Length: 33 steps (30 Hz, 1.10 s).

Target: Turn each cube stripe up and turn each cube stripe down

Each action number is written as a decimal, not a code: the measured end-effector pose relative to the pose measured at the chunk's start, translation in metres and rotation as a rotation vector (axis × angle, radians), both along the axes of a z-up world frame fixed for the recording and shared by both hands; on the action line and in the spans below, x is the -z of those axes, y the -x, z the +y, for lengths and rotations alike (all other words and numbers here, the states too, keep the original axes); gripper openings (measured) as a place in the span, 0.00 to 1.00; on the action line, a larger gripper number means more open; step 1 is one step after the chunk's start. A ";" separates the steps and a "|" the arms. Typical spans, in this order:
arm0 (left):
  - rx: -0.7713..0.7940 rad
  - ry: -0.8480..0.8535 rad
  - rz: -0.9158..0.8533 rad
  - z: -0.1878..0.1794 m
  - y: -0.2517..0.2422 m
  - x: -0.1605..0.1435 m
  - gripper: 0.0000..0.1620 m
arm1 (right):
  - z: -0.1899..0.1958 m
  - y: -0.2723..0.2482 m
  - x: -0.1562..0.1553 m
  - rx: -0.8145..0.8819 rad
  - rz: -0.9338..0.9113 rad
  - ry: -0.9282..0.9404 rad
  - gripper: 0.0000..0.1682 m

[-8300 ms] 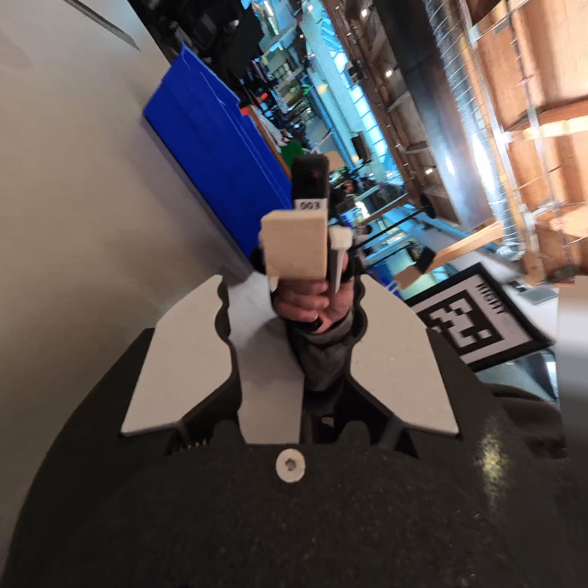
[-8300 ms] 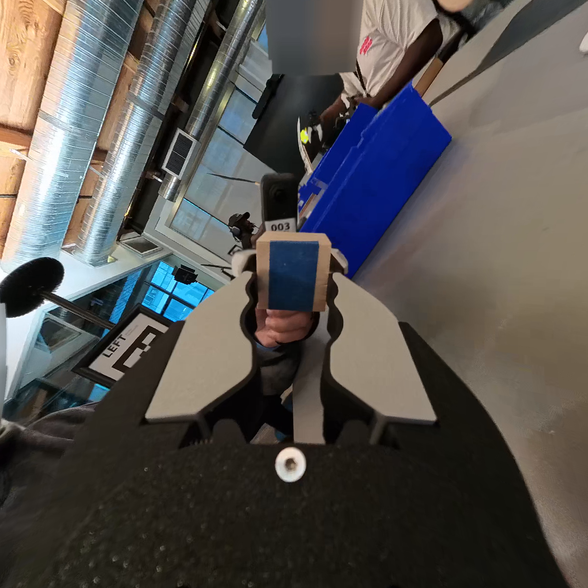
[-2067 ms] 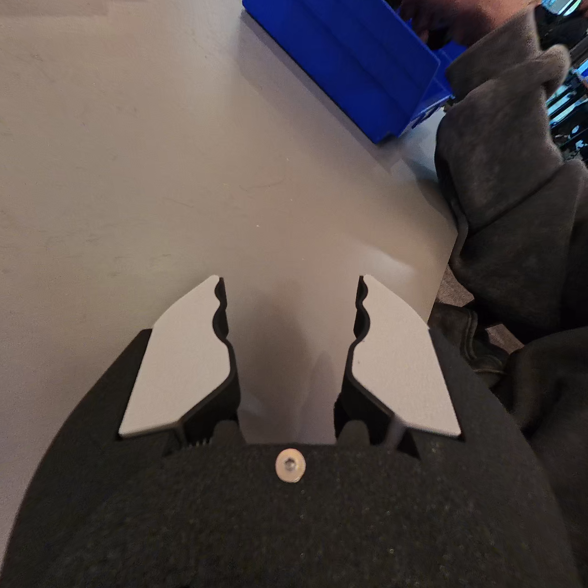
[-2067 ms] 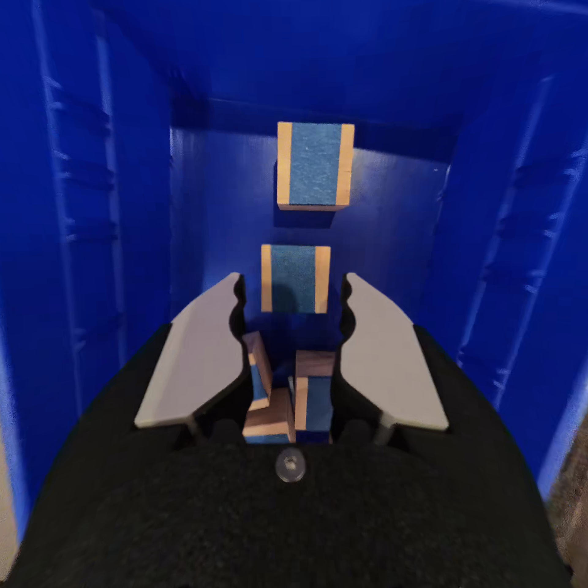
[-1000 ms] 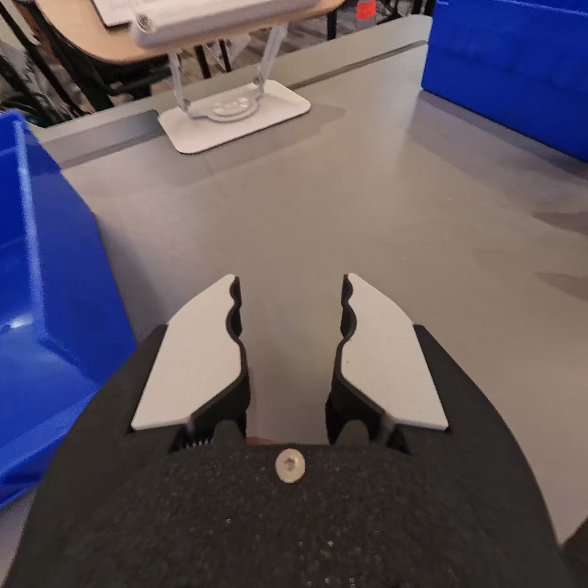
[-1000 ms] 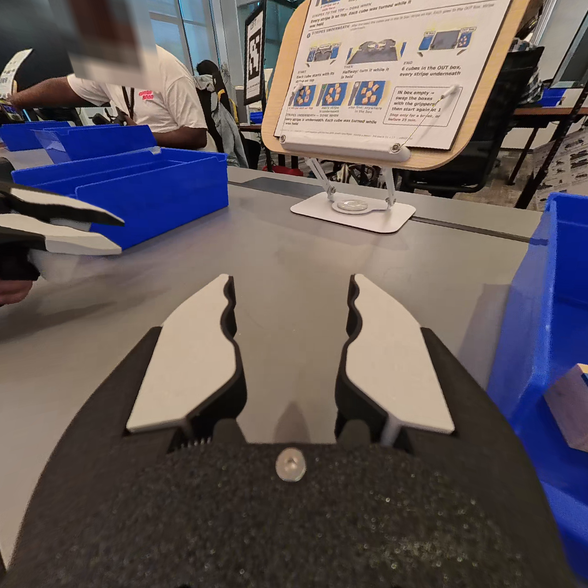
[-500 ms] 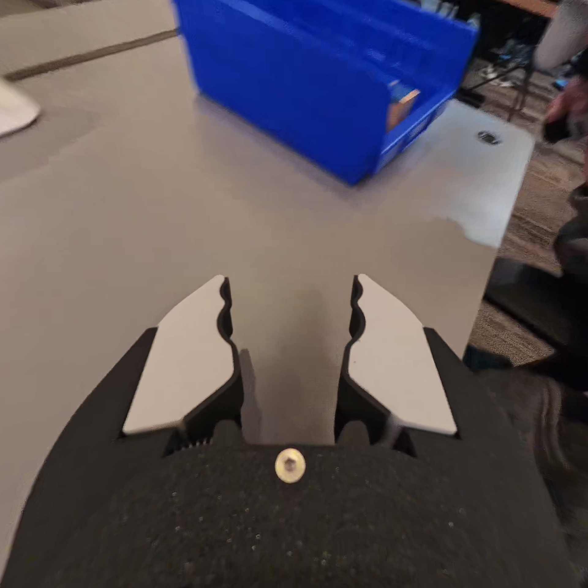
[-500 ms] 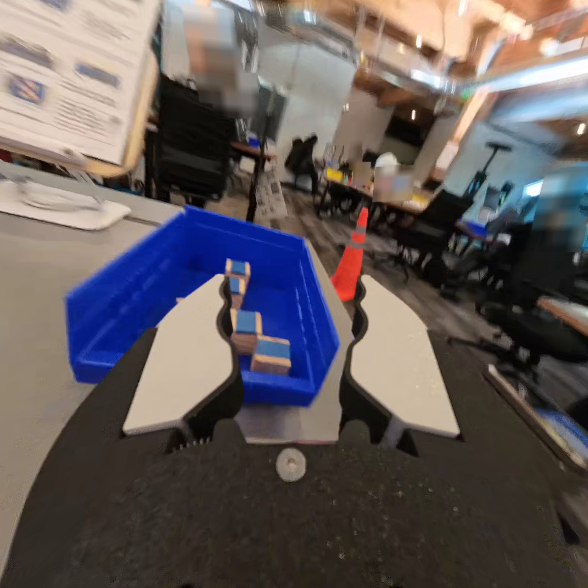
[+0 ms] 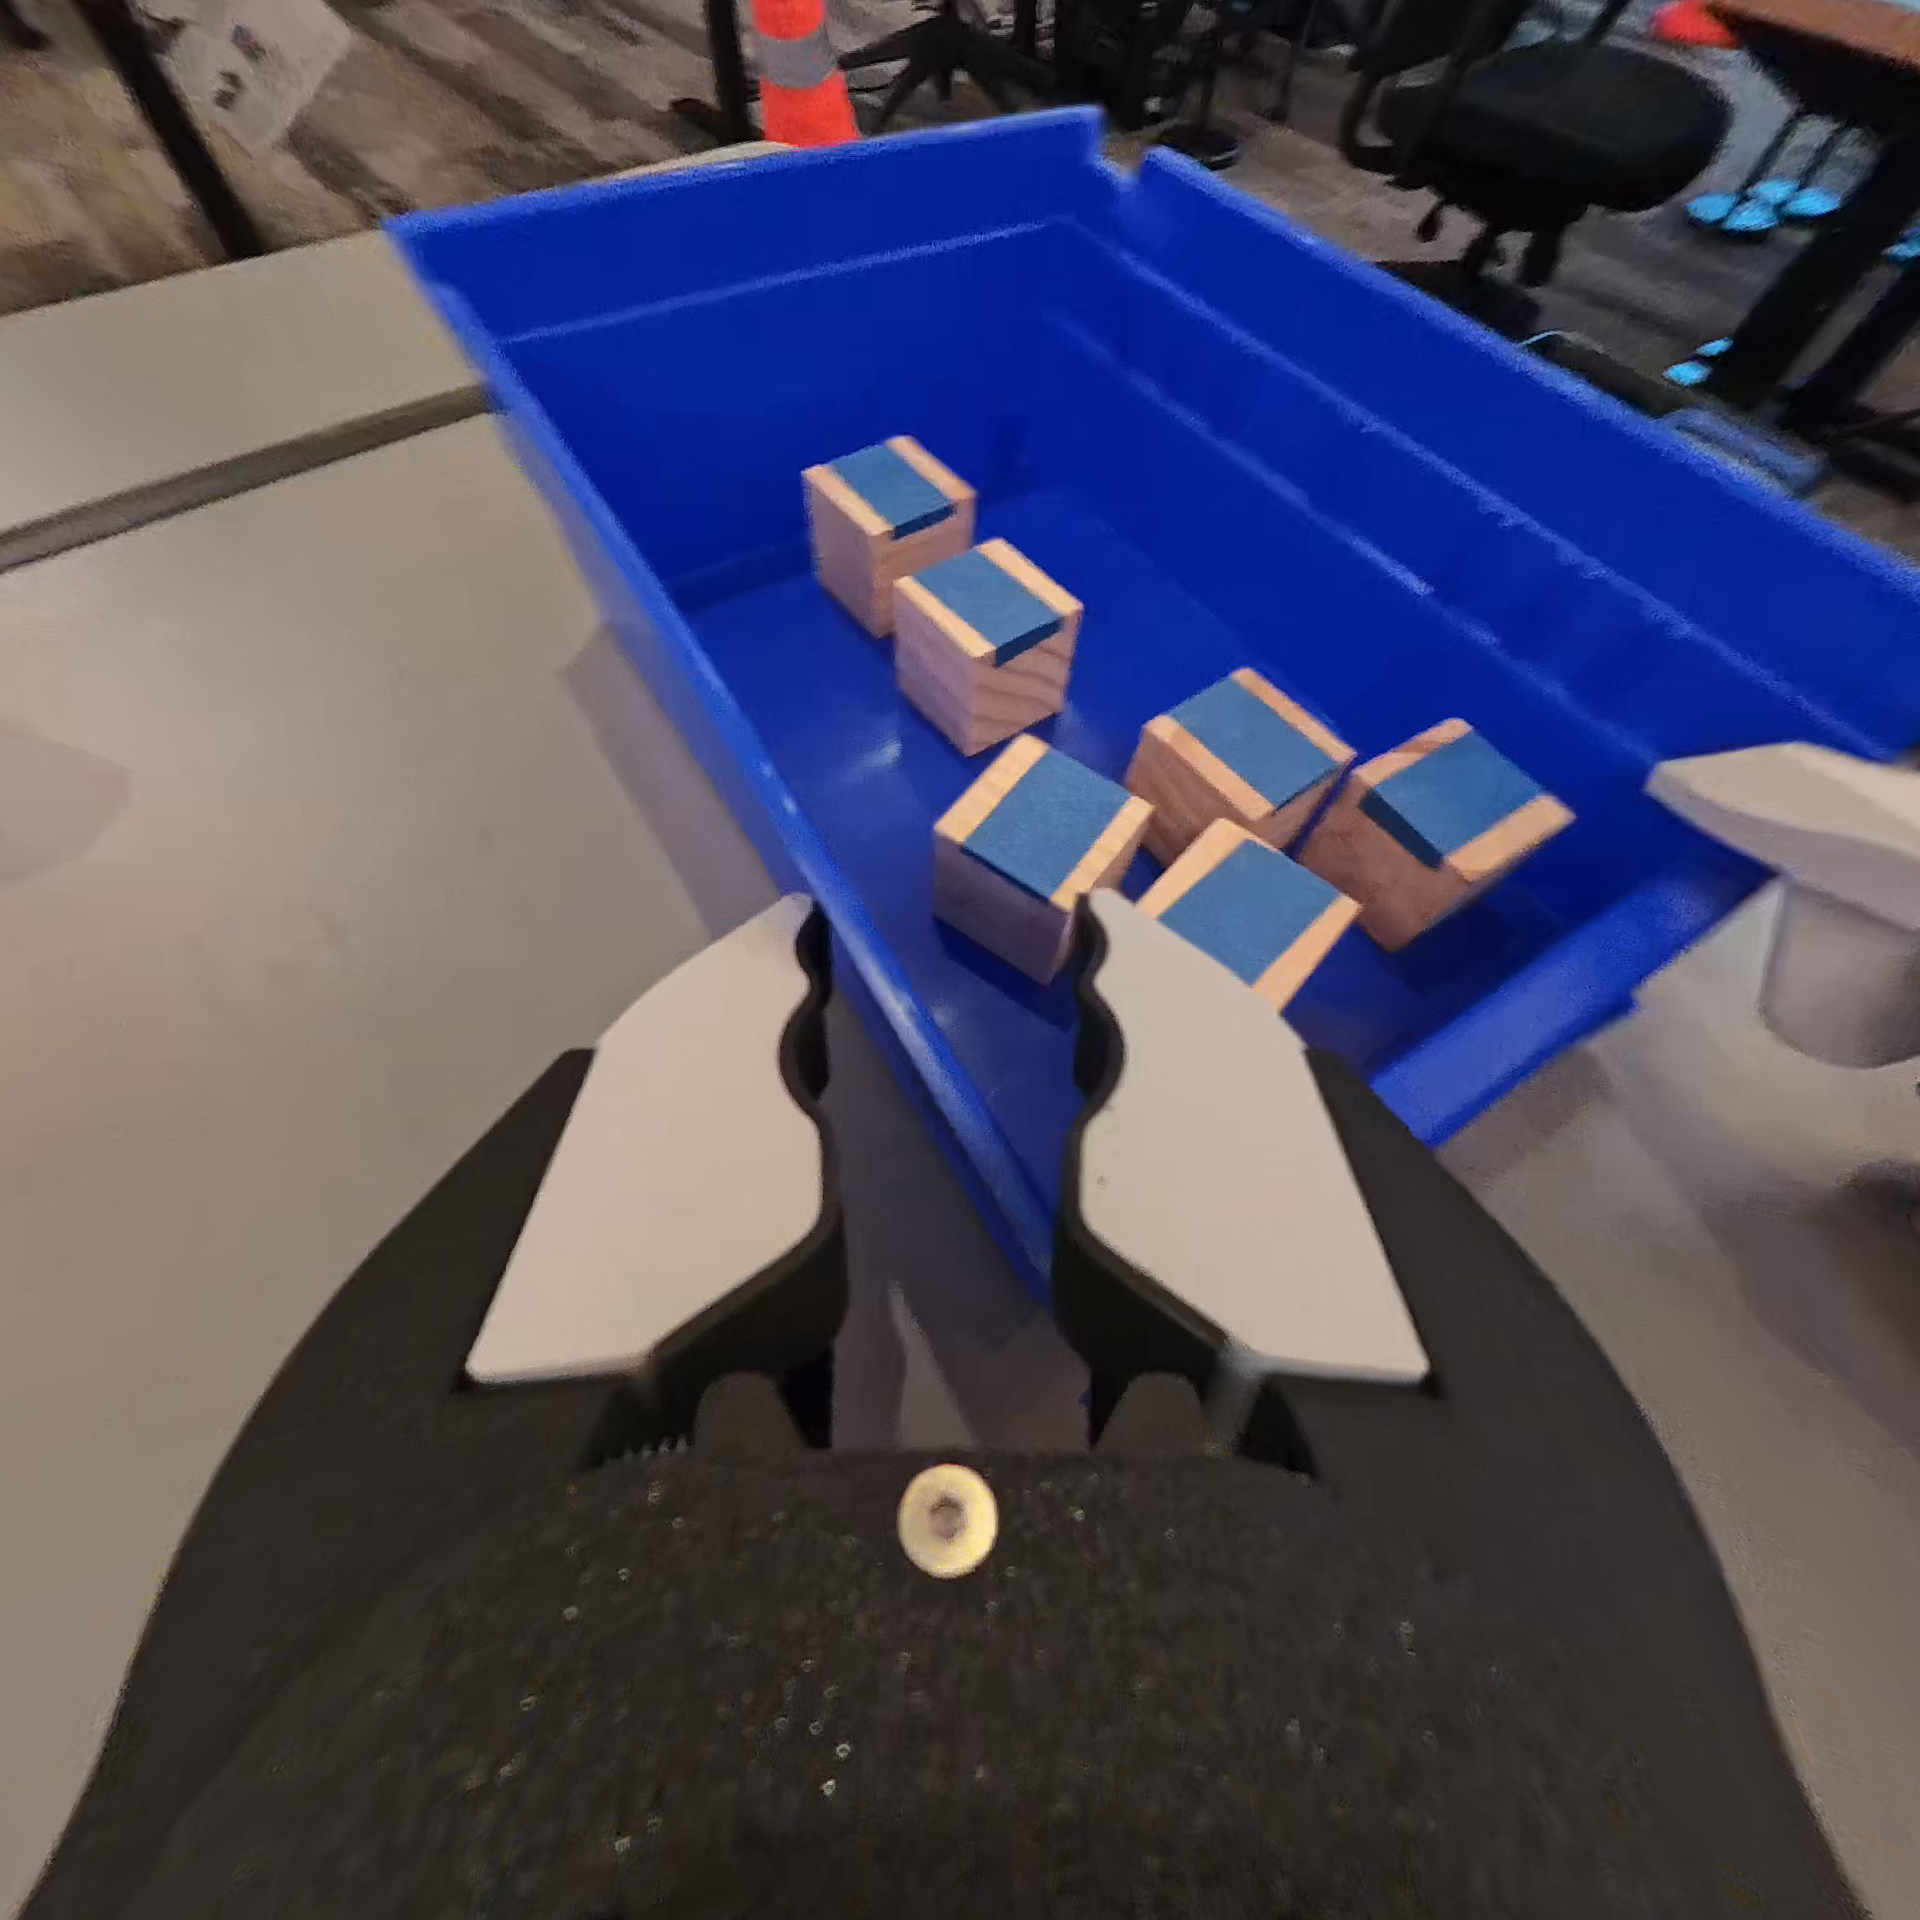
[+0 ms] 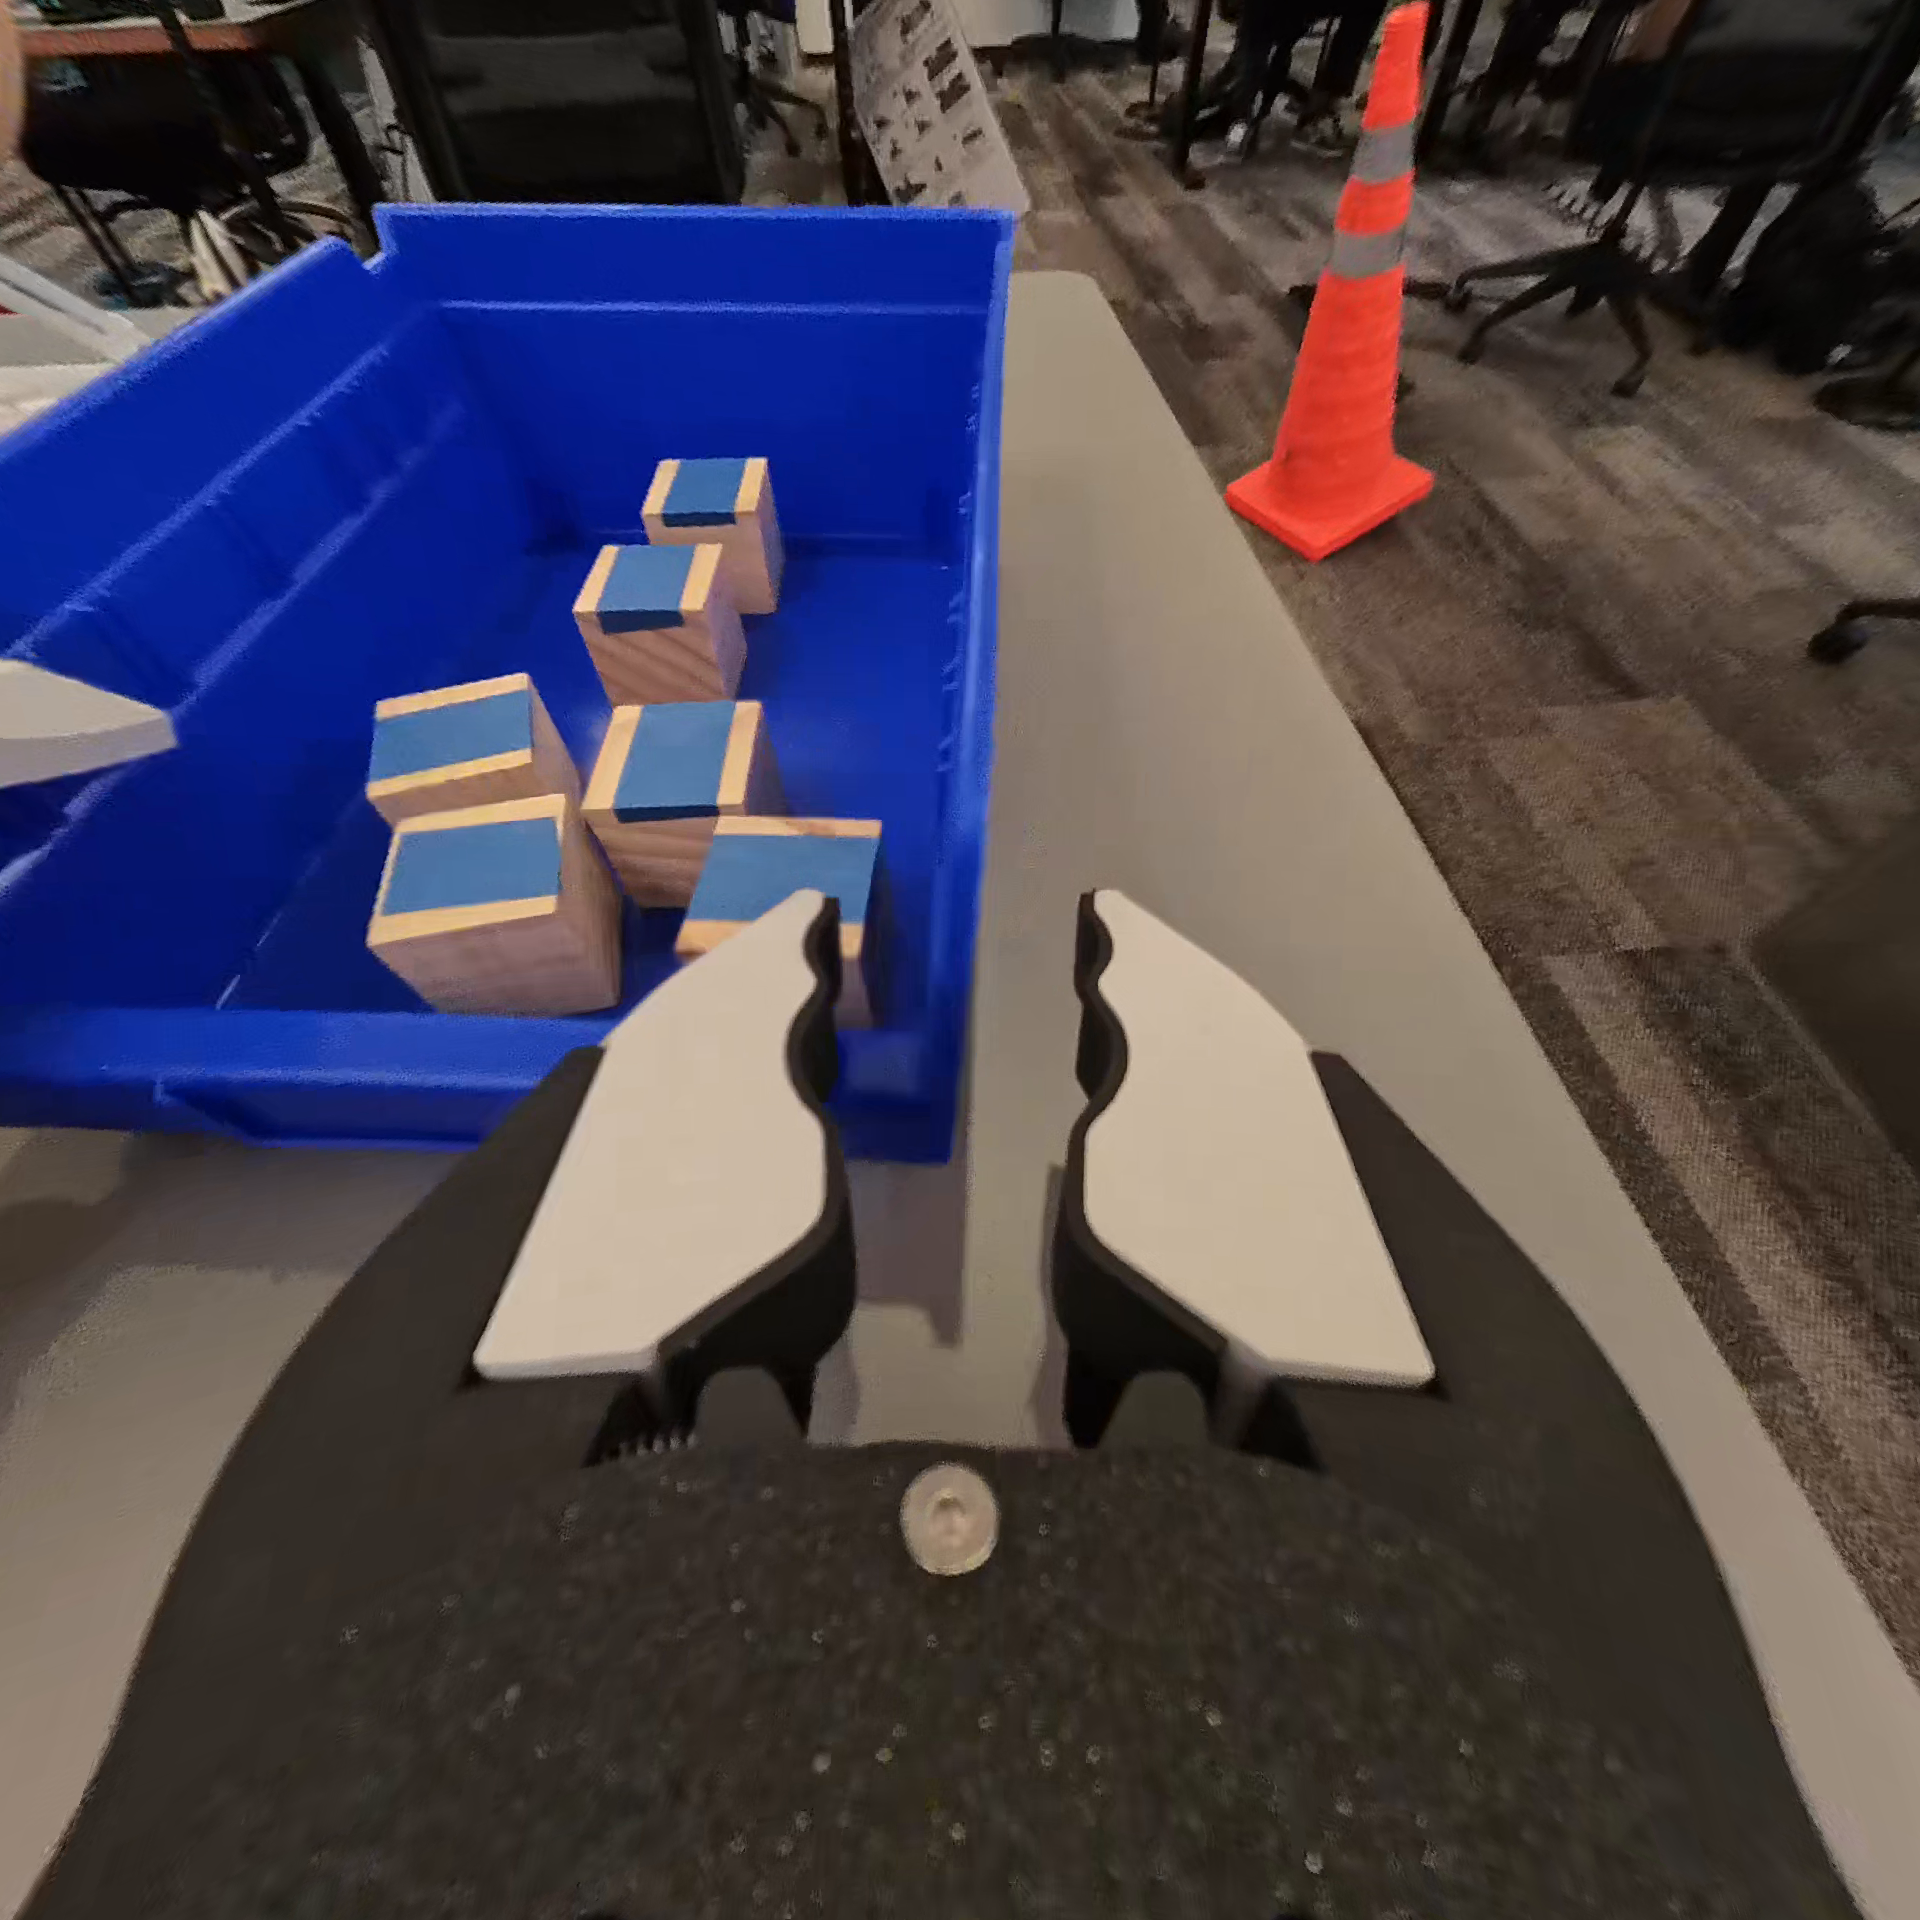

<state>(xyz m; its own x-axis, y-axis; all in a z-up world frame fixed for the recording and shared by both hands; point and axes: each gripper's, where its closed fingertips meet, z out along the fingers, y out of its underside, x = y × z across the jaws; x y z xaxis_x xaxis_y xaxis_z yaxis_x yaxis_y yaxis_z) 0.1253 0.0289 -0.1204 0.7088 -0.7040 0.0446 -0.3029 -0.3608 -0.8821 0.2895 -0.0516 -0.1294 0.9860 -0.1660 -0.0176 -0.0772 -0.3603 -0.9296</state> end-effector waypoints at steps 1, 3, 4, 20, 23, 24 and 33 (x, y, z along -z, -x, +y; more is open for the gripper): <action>-0.030 -0.014 0.025 0.003 0.007 0.000 0.22 | 0.005 0.003 0.001 -0.014 0.027 0.005 0.25; -0.088 -0.042 0.056 0.007 0.020 -0.001 0.15 | 0.013 0.016 -0.001 -0.069 0.132 -0.016 0.22; -0.128 -0.077 0.085 0.008 0.027 -0.002 0.11 | 0.016 0.026 -0.002 -0.114 0.189 -0.027 0.18; -0.329 -0.274 0.090 -0.036 0.161 -0.049 0.05 | -0.003 0.142 -0.050 -0.069 0.160 -0.098 0.03; -0.432 -0.287 0.124 -0.041 0.230 -0.057 0.04 | 0.009 0.209 -0.052 -0.193 0.211 -0.103 0.03; -0.465 -0.287 0.141 -0.043 0.253 -0.057 0.04 | 0.015 0.231 -0.050 -0.233 0.215 -0.089 0.03; -0.682 -0.197 0.195 -0.045 0.380 -0.025 0.03 | 0.038 0.360 -0.007 -0.439 0.204 0.062 0.03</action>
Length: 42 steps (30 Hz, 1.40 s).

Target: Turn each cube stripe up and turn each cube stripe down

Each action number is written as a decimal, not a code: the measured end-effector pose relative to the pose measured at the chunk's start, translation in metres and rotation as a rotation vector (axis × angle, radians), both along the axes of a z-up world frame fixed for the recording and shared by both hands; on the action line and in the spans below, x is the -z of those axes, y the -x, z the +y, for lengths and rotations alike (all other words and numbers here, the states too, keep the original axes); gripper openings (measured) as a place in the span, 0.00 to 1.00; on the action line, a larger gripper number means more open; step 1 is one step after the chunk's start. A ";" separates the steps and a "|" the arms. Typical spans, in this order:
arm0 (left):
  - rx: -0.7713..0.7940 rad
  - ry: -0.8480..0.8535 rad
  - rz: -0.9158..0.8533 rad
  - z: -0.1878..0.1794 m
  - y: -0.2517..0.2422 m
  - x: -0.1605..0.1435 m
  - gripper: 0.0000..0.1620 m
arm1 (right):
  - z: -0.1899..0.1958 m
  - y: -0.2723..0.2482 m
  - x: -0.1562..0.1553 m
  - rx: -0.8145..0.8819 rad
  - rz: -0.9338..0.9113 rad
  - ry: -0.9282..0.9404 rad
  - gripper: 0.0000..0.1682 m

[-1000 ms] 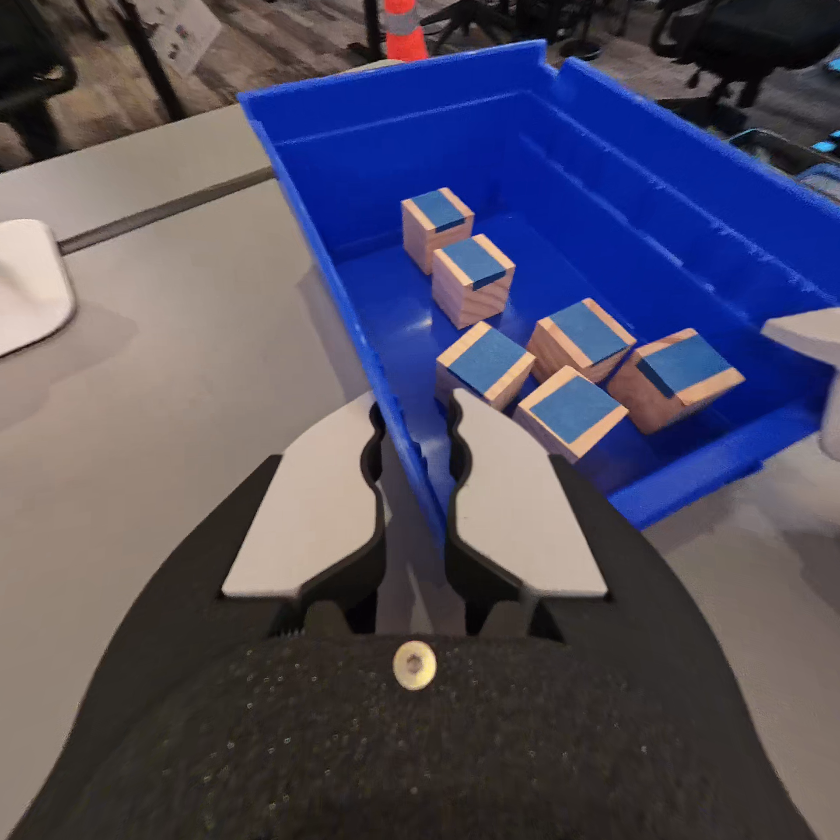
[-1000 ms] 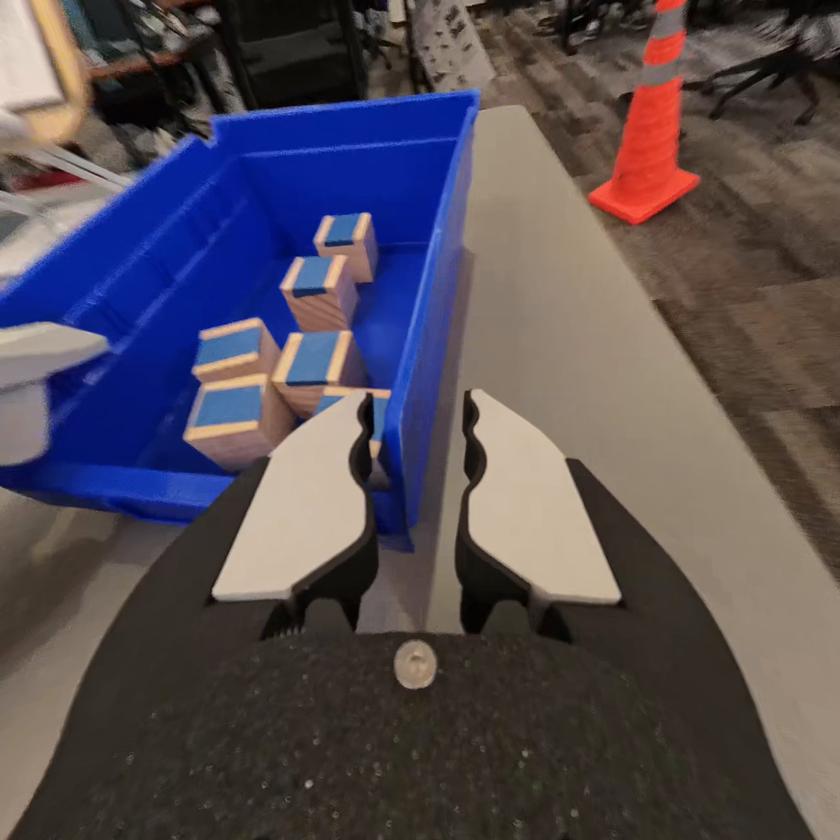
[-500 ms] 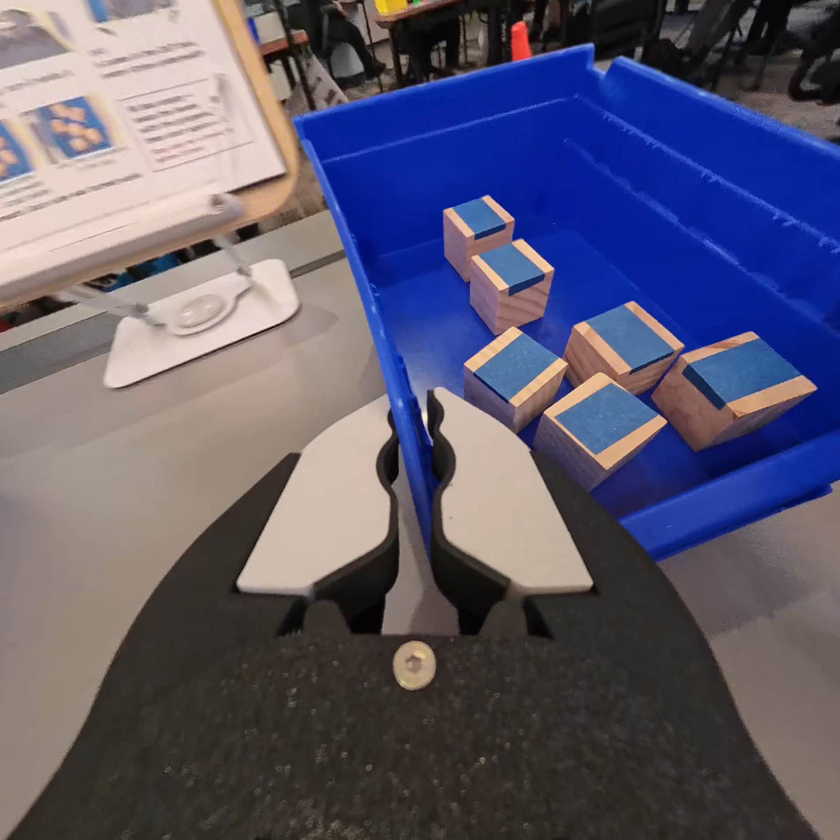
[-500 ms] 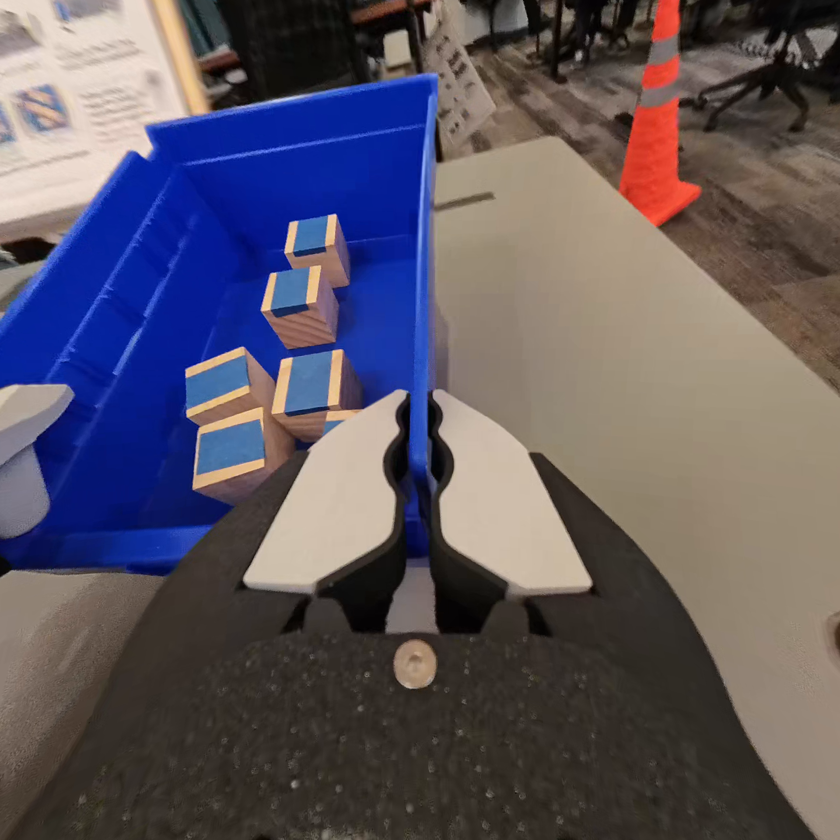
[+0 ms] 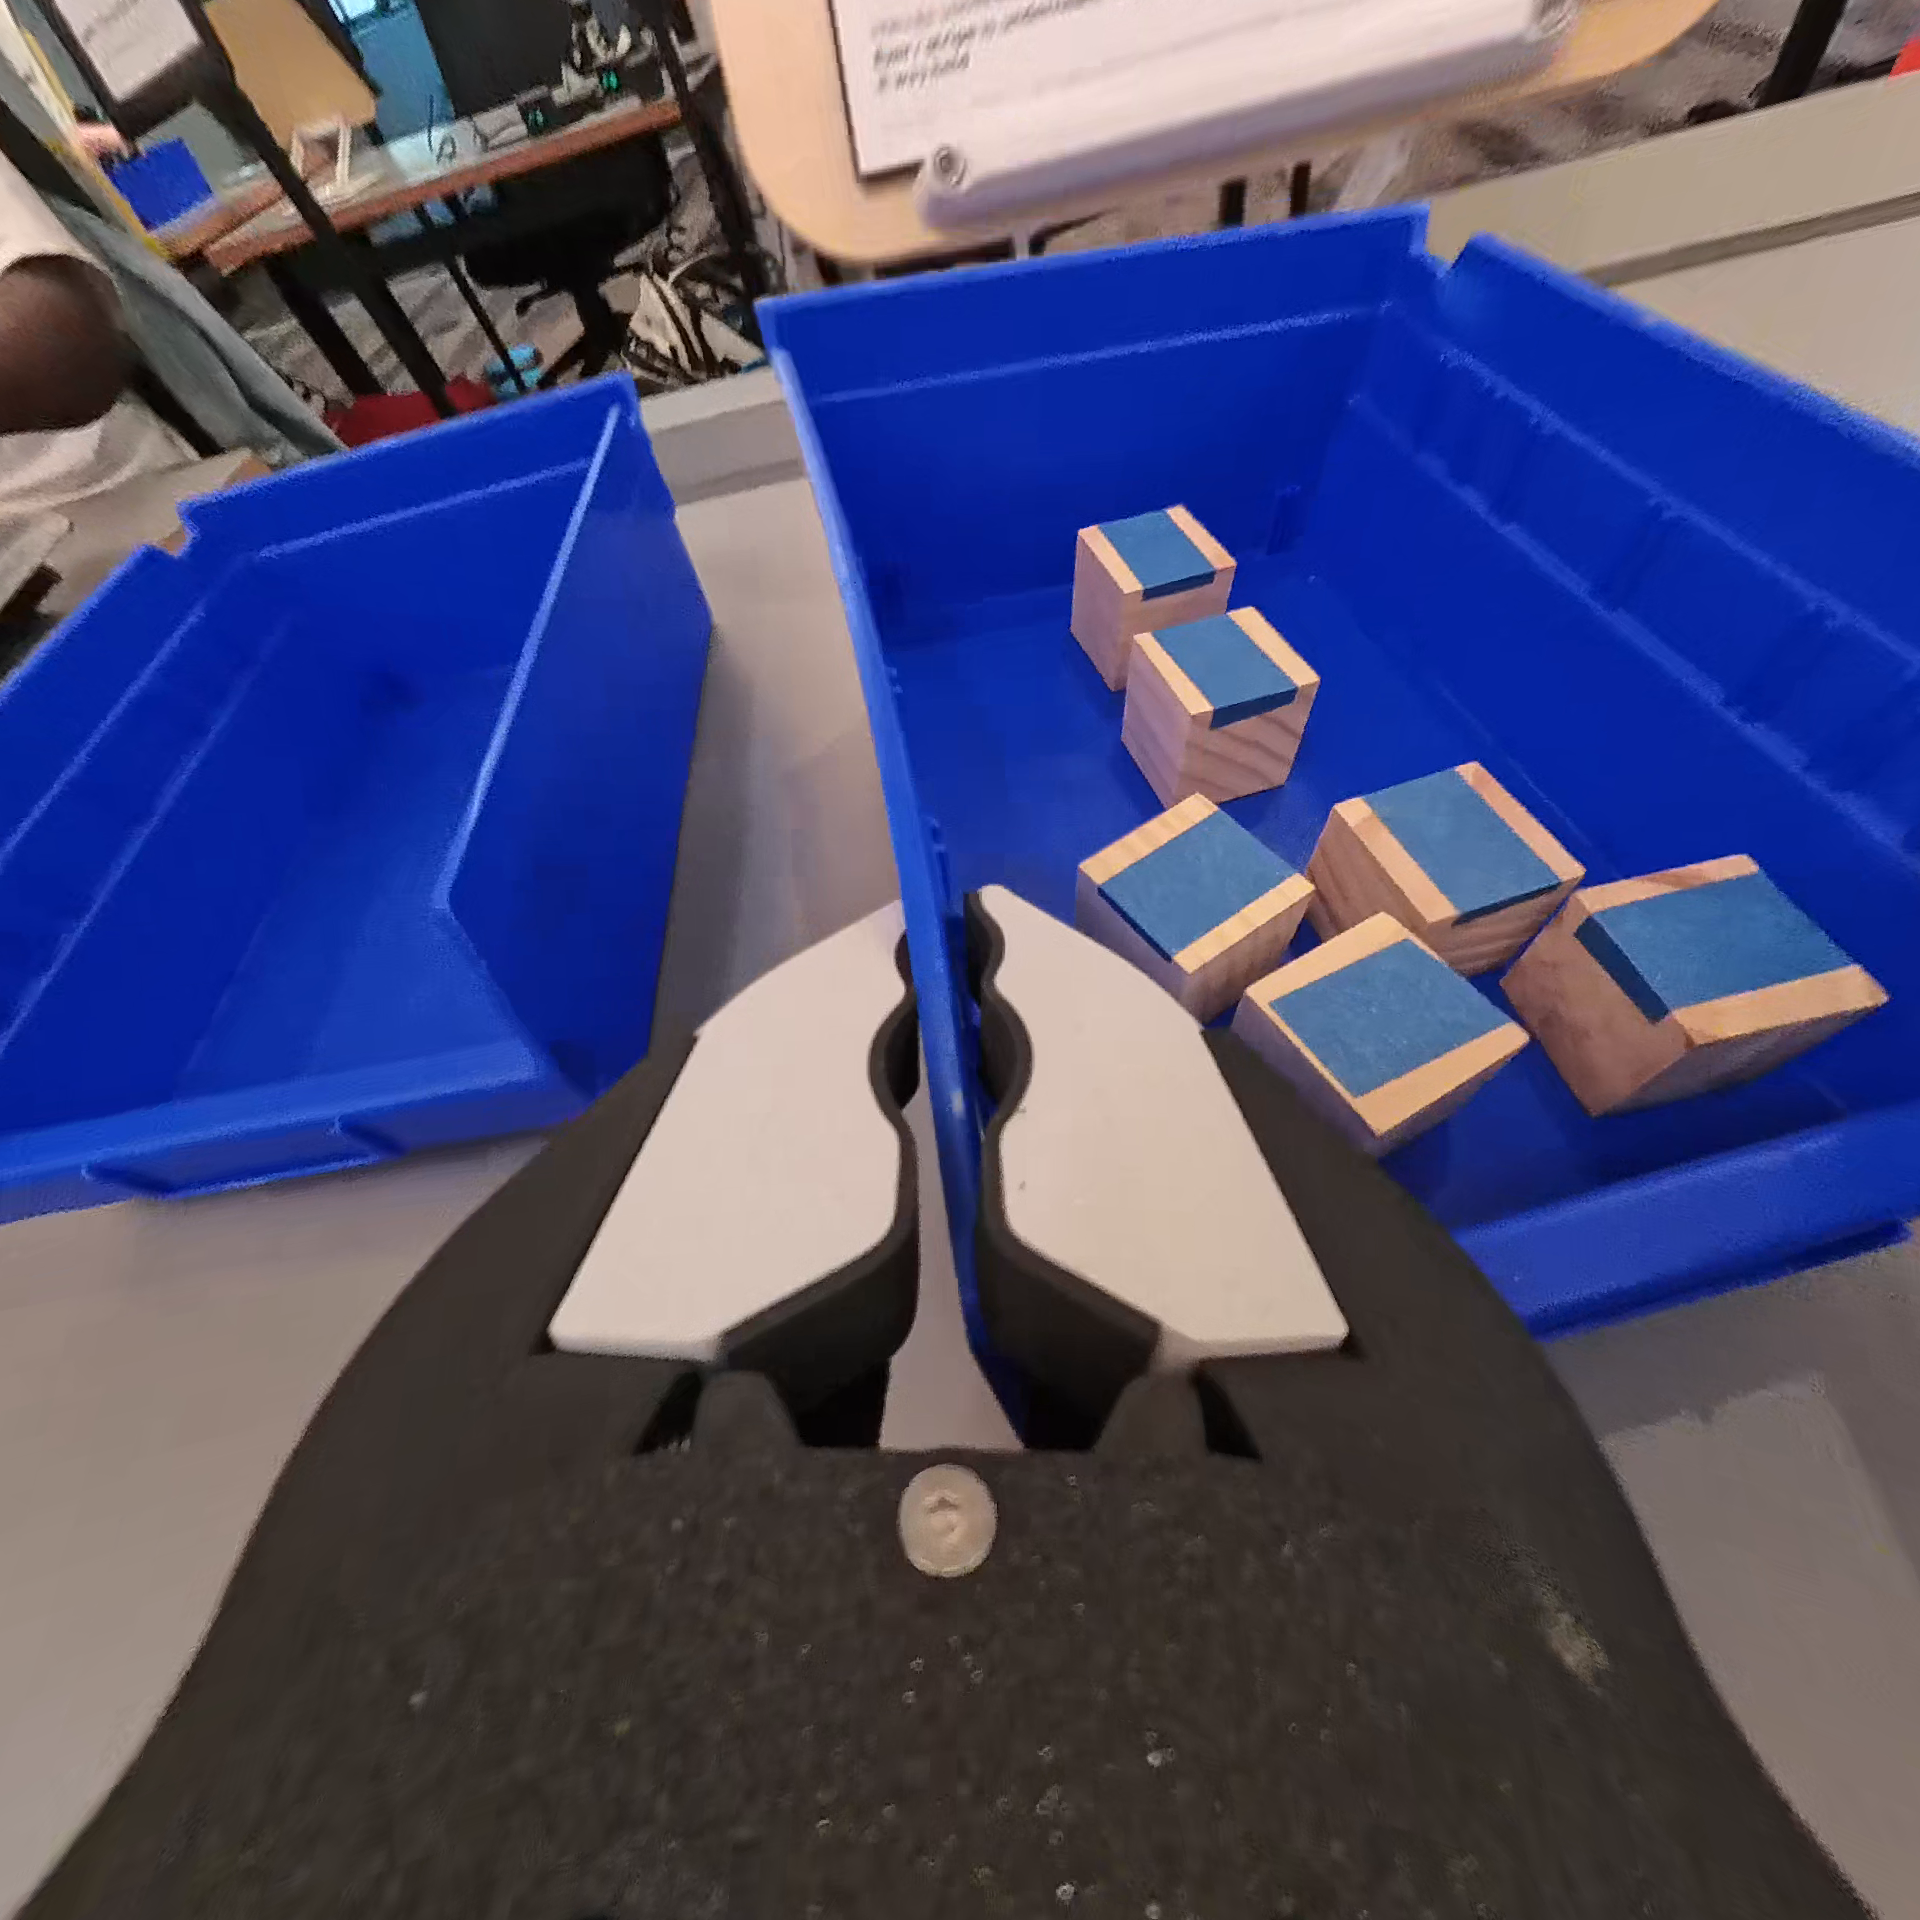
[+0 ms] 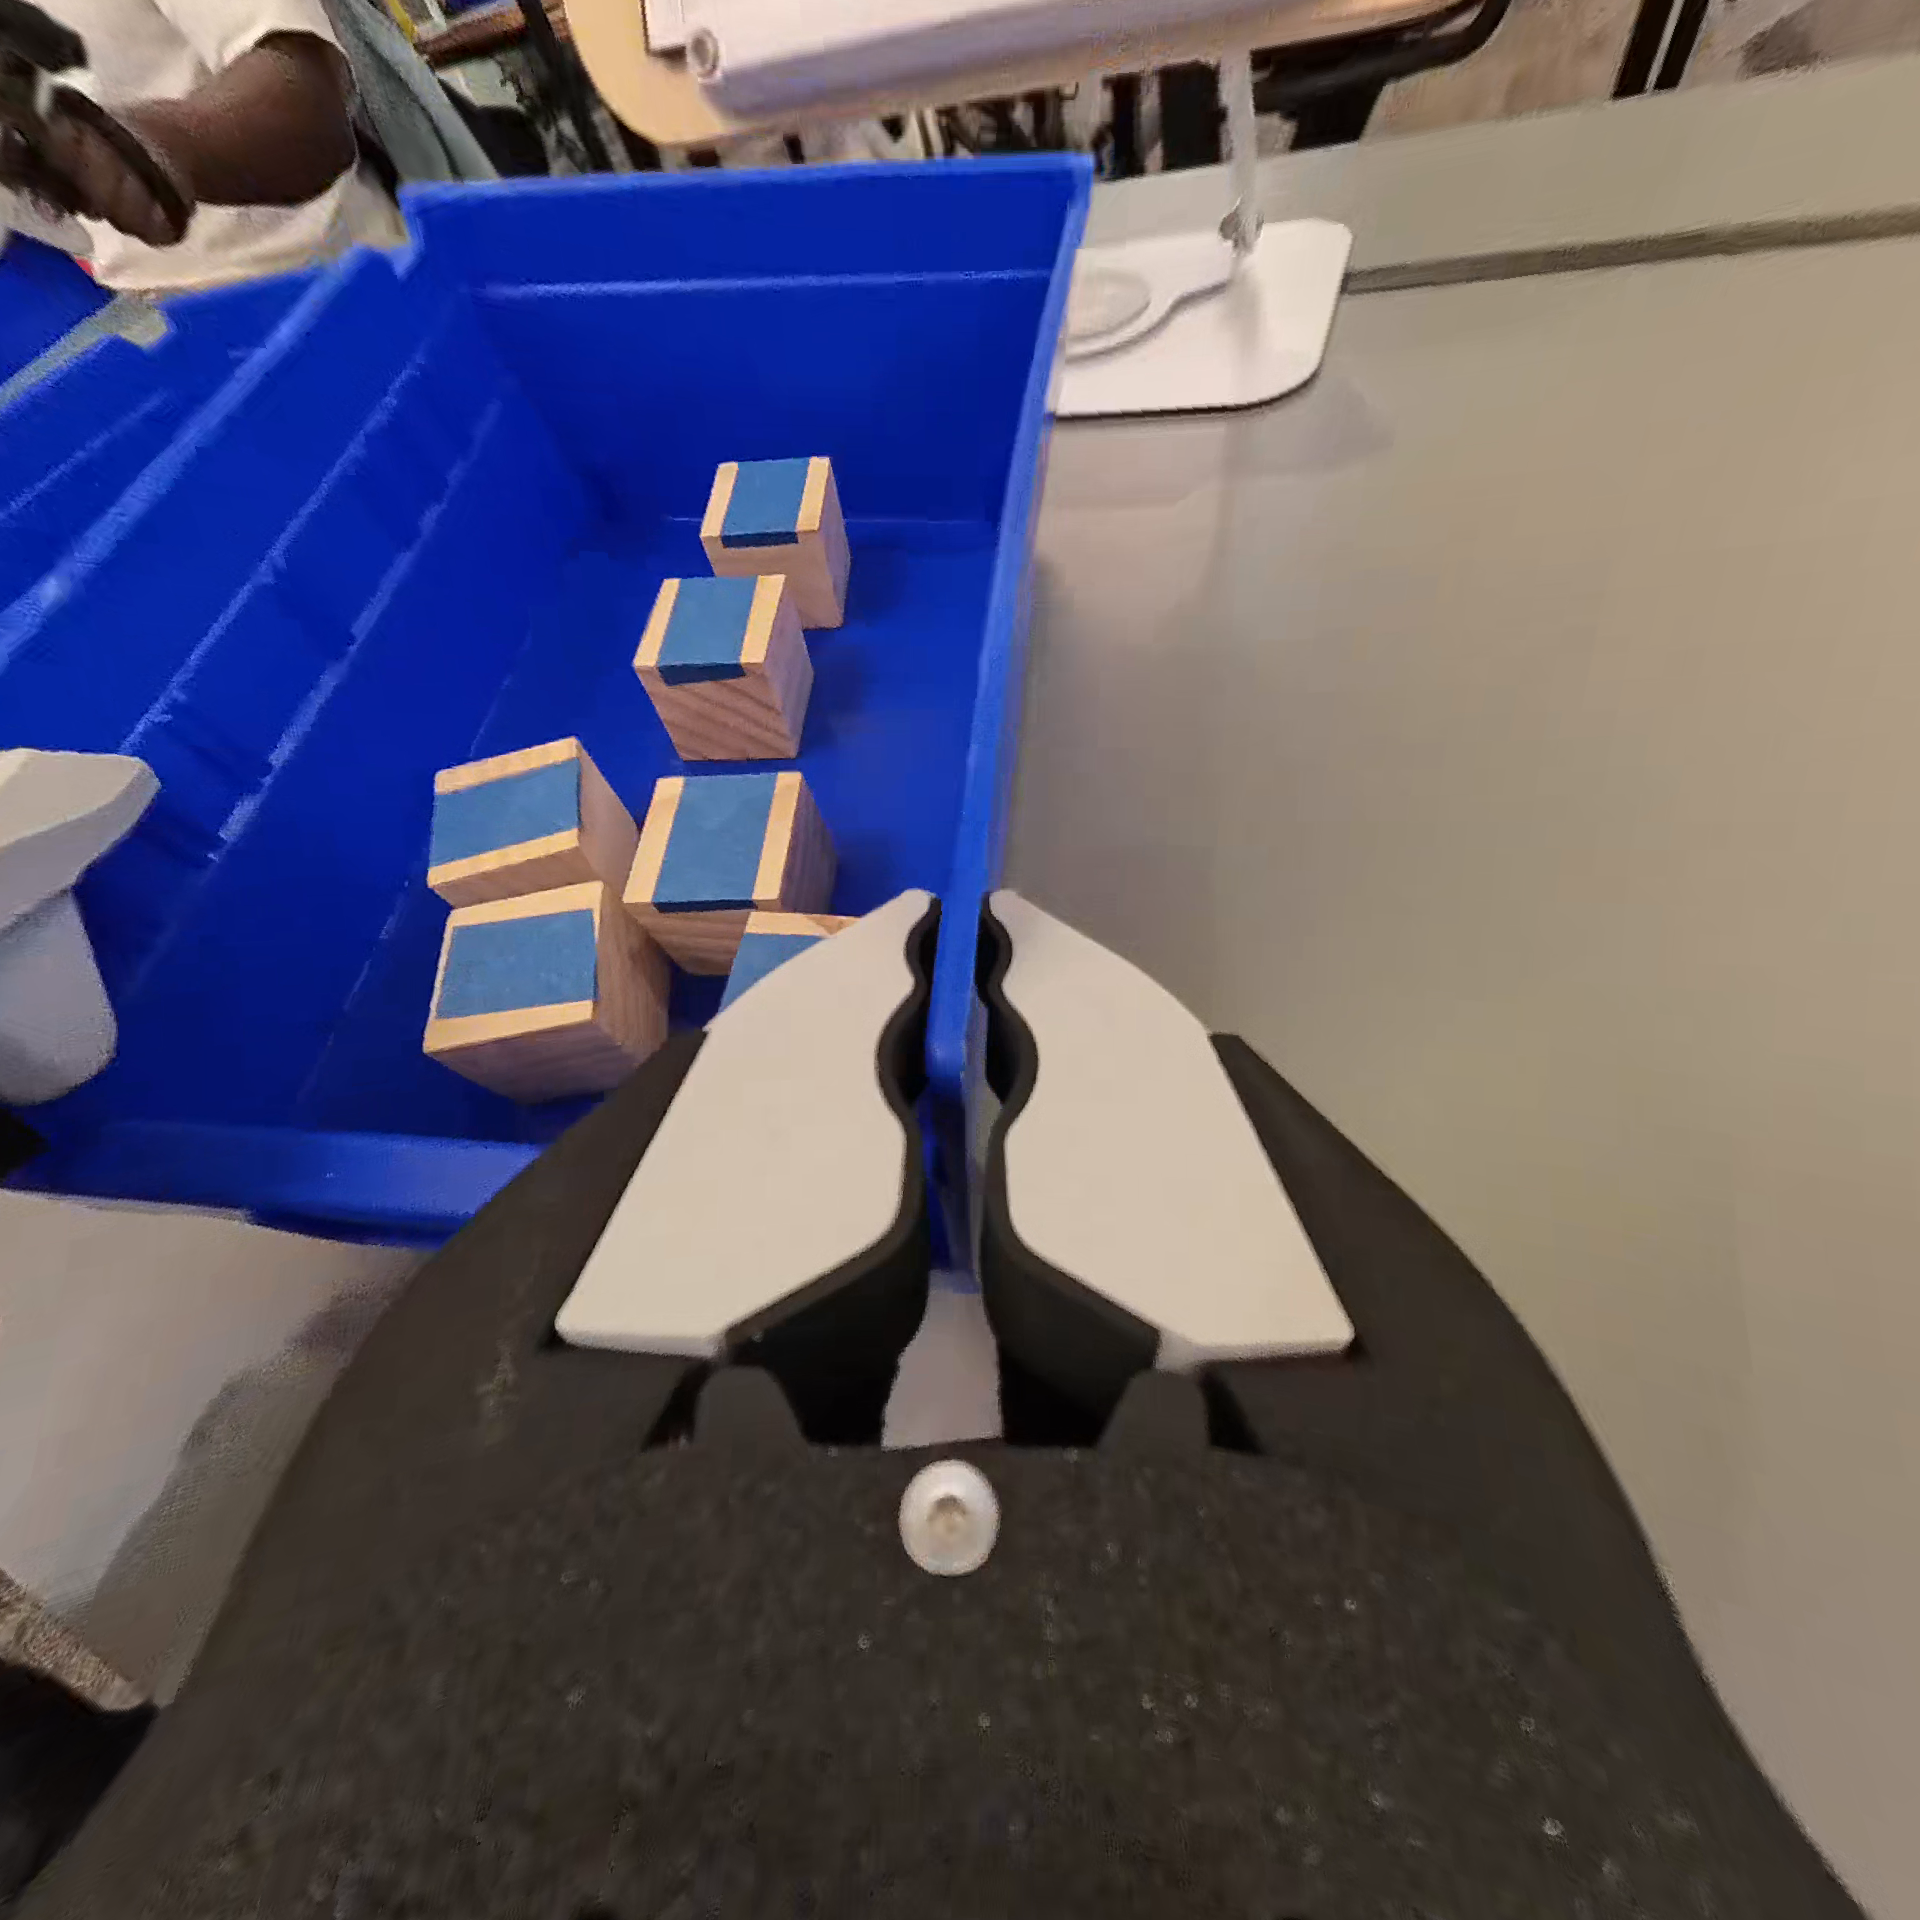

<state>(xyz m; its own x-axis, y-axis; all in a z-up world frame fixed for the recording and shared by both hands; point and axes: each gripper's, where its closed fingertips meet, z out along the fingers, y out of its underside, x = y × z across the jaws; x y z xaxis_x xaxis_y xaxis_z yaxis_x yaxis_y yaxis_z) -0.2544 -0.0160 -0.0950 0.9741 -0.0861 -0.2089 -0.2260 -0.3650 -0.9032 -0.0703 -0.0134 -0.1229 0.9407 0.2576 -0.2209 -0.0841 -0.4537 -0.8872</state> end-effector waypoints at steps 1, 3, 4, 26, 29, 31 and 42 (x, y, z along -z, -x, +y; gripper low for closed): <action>0.005 0.010 -0.006 0.001 0.001 0.005 0.03 | 0.002 0.001 0.000 -0.002 -0.004 -0.001 0.03; 0.022 0.039 -0.034 0.003 0.000 0.015 0.04 | 0.004 -0.001 0.000 -0.014 -0.012 0.000 0.04; 0.034 0.057 -0.047 0.004 -0.002 0.021 0.07 | 0.006 -0.002 -0.001 -0.024 -0.001 -0.004 0.05; -0.047 0.104 -0.340 0.049 0.311 0.022 0.40 | -0.086 0.061 -0.048 -0.545 -0.008 -0.443 0.26; -0.038 0.128 -0.386 0.064 0.307 0.030 0.02 | -0.096 0.087 -0.040 -0.629 0.048 -0.373 0.21; -0.078 0.098 -0.387 0.055 0.306 0.029 0.02 | -0.106 0.102 -0.034 -0.689 0.051 -0.336 0.12; -0.222 0.030 -0.375 -0.075 0.281 0.030 0.03 | -0.099 0.222 -0.024 -0.581 -0.118 -0.291 0.33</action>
